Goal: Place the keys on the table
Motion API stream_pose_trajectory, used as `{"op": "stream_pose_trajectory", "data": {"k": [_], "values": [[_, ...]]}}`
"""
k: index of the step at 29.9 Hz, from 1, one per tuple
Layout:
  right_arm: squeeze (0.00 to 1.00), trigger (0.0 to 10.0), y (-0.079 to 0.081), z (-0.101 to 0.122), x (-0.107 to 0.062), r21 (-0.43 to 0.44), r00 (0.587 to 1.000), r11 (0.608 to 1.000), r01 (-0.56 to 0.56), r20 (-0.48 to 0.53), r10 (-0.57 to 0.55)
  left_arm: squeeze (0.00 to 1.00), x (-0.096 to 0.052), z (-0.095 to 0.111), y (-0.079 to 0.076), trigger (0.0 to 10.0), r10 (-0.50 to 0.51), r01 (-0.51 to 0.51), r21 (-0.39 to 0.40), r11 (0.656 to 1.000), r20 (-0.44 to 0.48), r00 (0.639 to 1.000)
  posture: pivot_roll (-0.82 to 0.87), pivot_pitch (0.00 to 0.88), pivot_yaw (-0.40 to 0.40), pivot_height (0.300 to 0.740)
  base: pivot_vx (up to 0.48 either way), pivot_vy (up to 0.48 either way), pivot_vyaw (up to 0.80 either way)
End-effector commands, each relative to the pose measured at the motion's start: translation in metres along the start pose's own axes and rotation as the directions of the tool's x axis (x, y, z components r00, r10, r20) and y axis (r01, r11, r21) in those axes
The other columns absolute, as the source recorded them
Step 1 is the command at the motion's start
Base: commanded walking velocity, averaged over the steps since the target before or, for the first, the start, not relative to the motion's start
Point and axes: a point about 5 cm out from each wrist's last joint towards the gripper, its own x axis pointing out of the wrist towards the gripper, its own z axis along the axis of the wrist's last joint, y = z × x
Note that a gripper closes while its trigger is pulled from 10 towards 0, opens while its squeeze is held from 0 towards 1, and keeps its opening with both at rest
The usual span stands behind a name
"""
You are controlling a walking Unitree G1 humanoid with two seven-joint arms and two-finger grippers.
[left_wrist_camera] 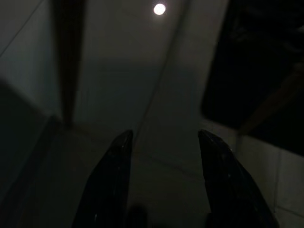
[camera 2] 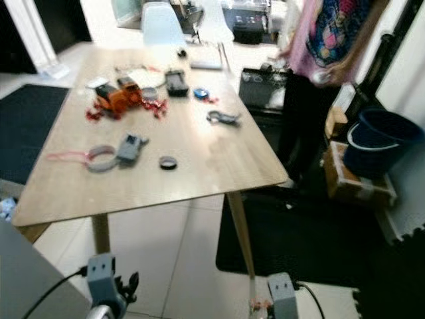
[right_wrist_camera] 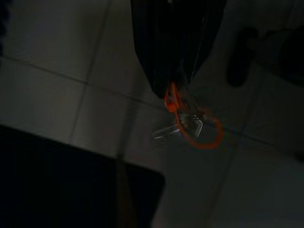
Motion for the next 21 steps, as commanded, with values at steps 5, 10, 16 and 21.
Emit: {"op": "stream_pose_trajectory", "data": {"k": [5,10,16,21], "values": [[0.0,10.0,0.0007,-0.0049,-0.0015,-0.004,1.0,1.0,-0.005,-0.017,0.005,0.0,0.0008,0.0009,-0.0009,10.0,-0.002,0.002,-0.003,1.0,0.001,1.0,0.08,0.074,-0.011,0.74,0.259,0.0,0.0],[0.0,10.0,0.001,-0.0047,-0.0013,-0.004,1.0,1.0,-0.006,-0.017,0.006,0.0,0.0006,0.0005,-0.0005,10.0,0.002,-0.002,-0.001,1.0,-0.001,1.0,0.08,0.074,-0.011,0.74,0.0,0.0,0.0],[0.0,10.0,0.0012,-0.0046,-0.0013,-0.004,1.0,1.0,-0.008,-0.016,0.008,0.0,0.0006,0.0003,-0.0006,10.0,0.003,-0.003,-0.002,1.0,-0.003,1.0,0.08,0.075,-0.011,0.74,0.0,0.0,0.0],[0.0,10.0,0.0016,-0.0046,-0.0012,-0.004,1.0,1.0,-0.009,-0.016,0.009,0.0,0.0001,0.0002,0.0001,10.0,0.006,-0.006,0.004,1.0,-0.002,1.0,0.08,0.077,-0.011,0.74,0.0,0.0,0.0]]}}
